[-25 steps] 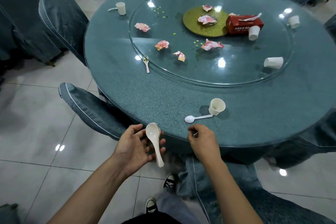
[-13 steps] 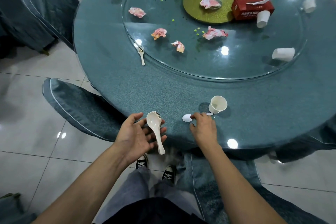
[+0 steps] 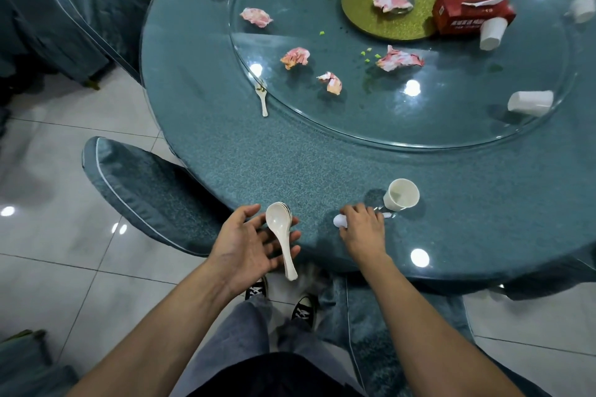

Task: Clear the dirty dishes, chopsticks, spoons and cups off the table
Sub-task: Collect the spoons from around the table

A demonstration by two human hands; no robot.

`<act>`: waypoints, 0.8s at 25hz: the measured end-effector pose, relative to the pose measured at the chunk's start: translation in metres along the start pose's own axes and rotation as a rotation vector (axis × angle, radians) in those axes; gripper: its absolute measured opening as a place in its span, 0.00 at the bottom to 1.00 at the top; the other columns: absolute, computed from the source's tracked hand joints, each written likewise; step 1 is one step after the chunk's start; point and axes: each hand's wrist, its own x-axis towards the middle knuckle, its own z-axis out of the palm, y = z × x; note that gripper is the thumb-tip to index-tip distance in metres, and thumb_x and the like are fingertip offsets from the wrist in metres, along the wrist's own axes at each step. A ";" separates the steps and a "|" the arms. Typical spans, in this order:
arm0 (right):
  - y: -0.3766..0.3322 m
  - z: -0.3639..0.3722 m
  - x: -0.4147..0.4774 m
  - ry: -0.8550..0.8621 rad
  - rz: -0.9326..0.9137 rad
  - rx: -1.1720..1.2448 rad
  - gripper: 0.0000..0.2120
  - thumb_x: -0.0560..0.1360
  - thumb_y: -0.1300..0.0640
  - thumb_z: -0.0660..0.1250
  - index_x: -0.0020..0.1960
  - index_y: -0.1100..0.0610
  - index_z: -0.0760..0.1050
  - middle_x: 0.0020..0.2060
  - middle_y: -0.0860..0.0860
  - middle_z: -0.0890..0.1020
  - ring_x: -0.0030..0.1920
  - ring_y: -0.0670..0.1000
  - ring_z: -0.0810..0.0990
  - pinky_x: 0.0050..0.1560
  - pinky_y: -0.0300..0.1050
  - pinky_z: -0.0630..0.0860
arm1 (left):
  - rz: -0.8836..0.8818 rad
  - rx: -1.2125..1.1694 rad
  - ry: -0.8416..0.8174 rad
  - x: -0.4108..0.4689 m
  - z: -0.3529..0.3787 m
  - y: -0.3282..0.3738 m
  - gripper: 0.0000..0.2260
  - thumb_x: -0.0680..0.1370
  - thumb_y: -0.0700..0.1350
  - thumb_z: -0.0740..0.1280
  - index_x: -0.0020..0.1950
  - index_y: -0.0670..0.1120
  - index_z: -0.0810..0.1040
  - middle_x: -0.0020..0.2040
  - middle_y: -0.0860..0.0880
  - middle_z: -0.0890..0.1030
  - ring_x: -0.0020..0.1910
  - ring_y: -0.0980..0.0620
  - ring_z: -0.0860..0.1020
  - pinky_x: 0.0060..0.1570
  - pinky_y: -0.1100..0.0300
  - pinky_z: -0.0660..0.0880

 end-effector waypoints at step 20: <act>0.007 0.007 -0.002 0.040 0.178 0.193 0.18 0.76 0.48 0.69 0.61 0.58 0.75 0.55 0.58 0.79 0.58 0.61 0.78 0.59 0.56 0.73 | -0.018 0.003 -0.007 0.013 0.003 0.002 0.25 0.81 0.51 0.57 0.73 0.37 0.72 0.65 0.36 0.80 0.55 0.38 0.81 0.57 0.41 0.77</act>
